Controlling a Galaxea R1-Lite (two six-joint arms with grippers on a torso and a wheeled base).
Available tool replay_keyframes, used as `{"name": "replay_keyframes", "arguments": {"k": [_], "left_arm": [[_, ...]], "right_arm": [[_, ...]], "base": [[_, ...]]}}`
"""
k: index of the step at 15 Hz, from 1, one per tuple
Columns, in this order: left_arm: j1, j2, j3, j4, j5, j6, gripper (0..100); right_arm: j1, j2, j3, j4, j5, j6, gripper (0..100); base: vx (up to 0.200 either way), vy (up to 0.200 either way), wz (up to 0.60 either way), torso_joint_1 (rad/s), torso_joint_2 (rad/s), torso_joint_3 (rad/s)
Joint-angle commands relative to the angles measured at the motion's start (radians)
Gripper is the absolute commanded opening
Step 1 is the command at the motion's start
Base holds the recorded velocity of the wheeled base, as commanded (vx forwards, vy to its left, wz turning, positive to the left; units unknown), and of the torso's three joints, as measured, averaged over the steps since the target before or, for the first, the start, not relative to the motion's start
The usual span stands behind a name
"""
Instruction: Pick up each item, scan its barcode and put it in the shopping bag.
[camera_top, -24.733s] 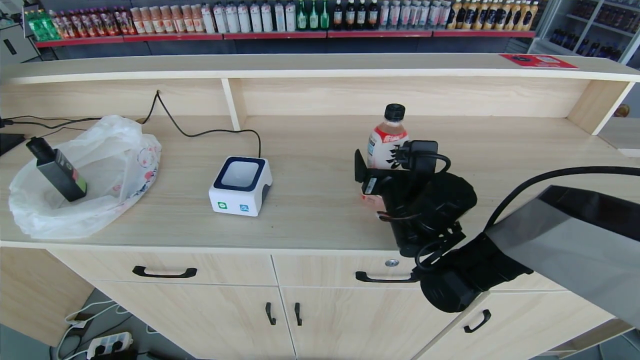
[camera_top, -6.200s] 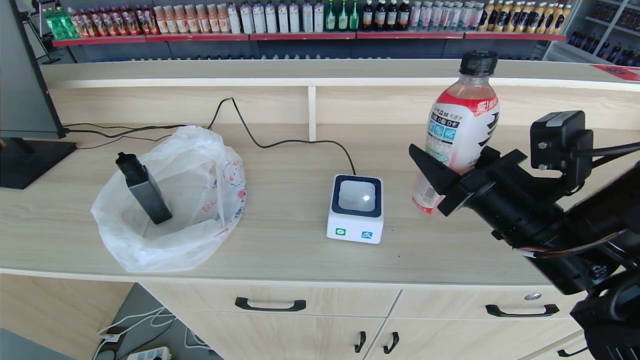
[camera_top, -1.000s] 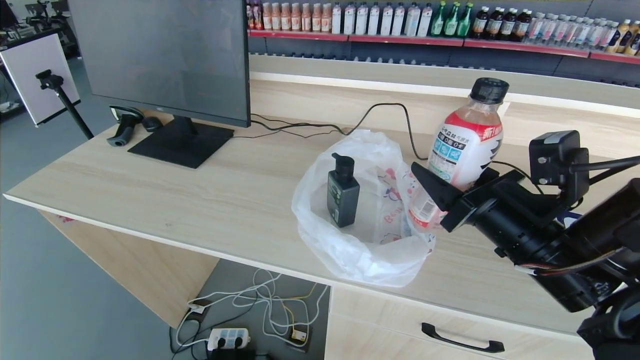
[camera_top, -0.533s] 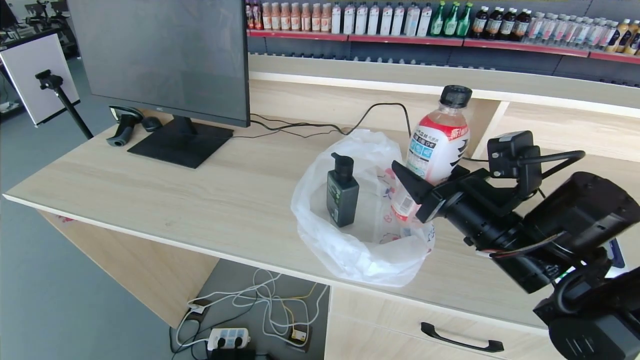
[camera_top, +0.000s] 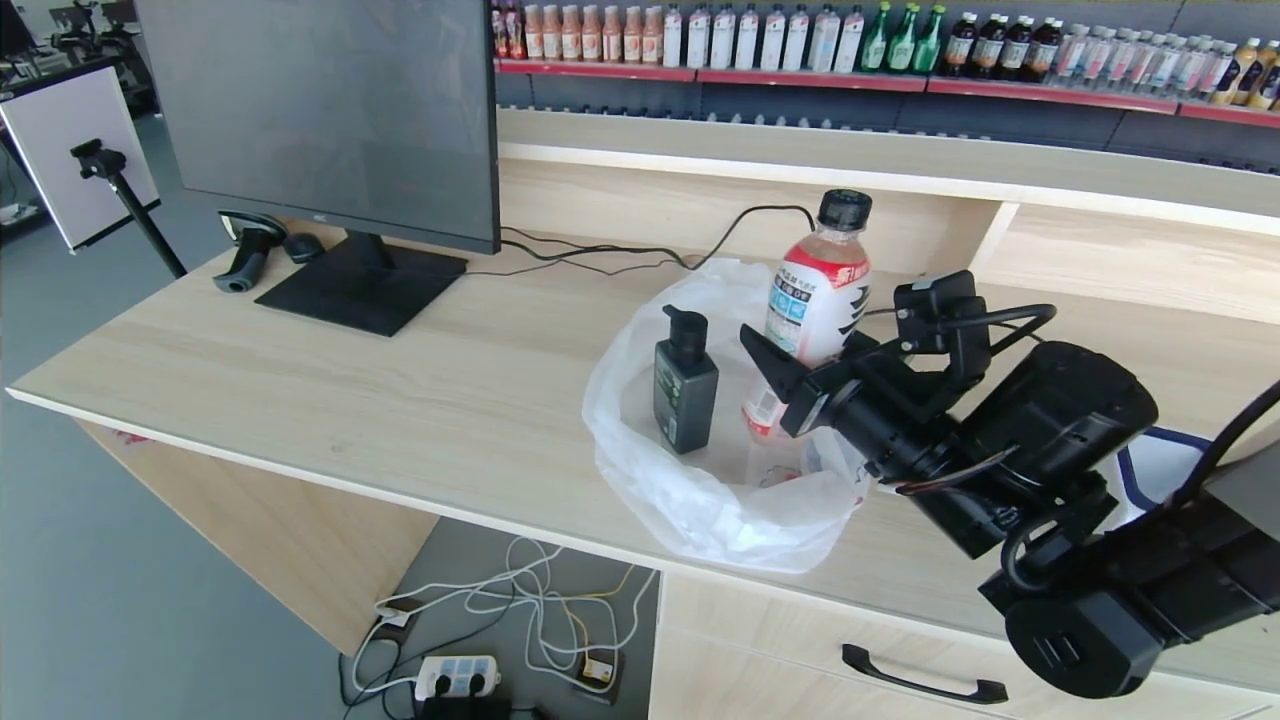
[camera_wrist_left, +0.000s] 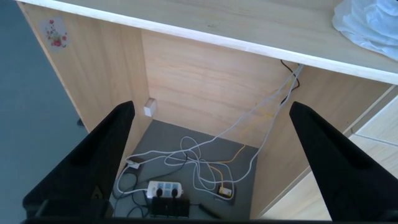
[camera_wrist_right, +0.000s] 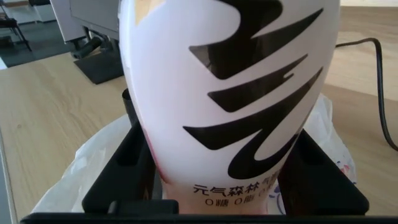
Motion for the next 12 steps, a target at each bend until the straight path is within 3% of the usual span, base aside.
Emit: {"name": "replay_keyframes", "arguments": {"k": [1, 12], "left_arm": [[0.000, 0.002, 0.000, -0.003, 0.000, 0.000, 100], [0.000, 0.002, 0.000, -0.001, 0.000, 0.002, 100]], "right_arm": [[0.001, 0.041, -0.033, -0.002, 0.000, -0.001, 0], [-0.022, 0.131, -0.060, -0.002, 0.000, 0.001, 0]], "base": [[0.000, 0.000, 0.00, 0.000, 0.00, 0.000], [0.000, 0.000, 0.00, 0.000, 0.00, 0.000]]}}
